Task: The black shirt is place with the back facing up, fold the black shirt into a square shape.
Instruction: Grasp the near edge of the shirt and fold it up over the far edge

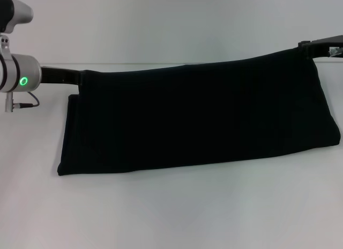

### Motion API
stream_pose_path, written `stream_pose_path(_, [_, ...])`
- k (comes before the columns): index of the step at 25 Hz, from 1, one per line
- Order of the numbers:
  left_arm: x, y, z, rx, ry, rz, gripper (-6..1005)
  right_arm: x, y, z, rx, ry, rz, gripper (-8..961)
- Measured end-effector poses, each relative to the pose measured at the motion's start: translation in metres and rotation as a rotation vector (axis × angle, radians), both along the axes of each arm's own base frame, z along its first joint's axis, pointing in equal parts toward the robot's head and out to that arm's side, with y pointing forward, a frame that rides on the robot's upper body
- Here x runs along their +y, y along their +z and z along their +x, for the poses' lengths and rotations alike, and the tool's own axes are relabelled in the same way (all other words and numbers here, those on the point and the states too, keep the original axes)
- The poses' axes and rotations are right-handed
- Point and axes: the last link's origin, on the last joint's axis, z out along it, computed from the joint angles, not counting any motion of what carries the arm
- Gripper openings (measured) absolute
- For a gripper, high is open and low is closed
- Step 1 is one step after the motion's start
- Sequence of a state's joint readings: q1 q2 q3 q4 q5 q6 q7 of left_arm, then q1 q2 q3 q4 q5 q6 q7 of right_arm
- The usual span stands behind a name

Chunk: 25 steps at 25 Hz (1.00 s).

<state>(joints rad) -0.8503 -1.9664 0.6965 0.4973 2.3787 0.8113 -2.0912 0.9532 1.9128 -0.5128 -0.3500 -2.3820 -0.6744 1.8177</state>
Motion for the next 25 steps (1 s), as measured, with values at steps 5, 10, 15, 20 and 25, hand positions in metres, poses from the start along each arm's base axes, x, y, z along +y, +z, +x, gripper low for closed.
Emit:
stream_pose_path(5, [-0.001, 0.001, -0.003, -0.006, 0.011, 0.006, 102, 0.000, 0.000, 0.001, -0.002, -0.004, 0.001, -2])
stream_pose_path(10, [-0.002, 0.001, -0.004, -0.008, 0.016, 0.005, 105, -0.001, 0.000, 0.003, 0.004, -0.012, 0.001, -2])
stream_pose_path(15, [-0.004, -0.006, -0.002, -0.011, 0.019, -0.005, 108, -0.003, -0.001, 0.004, 0.011, -0.022, -0.004, 16])
stream_pose_path(20, [-0.004, -0.010, -0.003, -0.005, 0.028, 0.024, 110, -0.003, 0.006, 0.008, -0.011, -0.021, 0.027, 95])
stream_pose_path(25, [-0.005, -0.007, -0.009, -0.026, 0.068, 0.064, 249, -0.004, 0.016, 0.011, 0.003, -0.024, 0.033, 312])
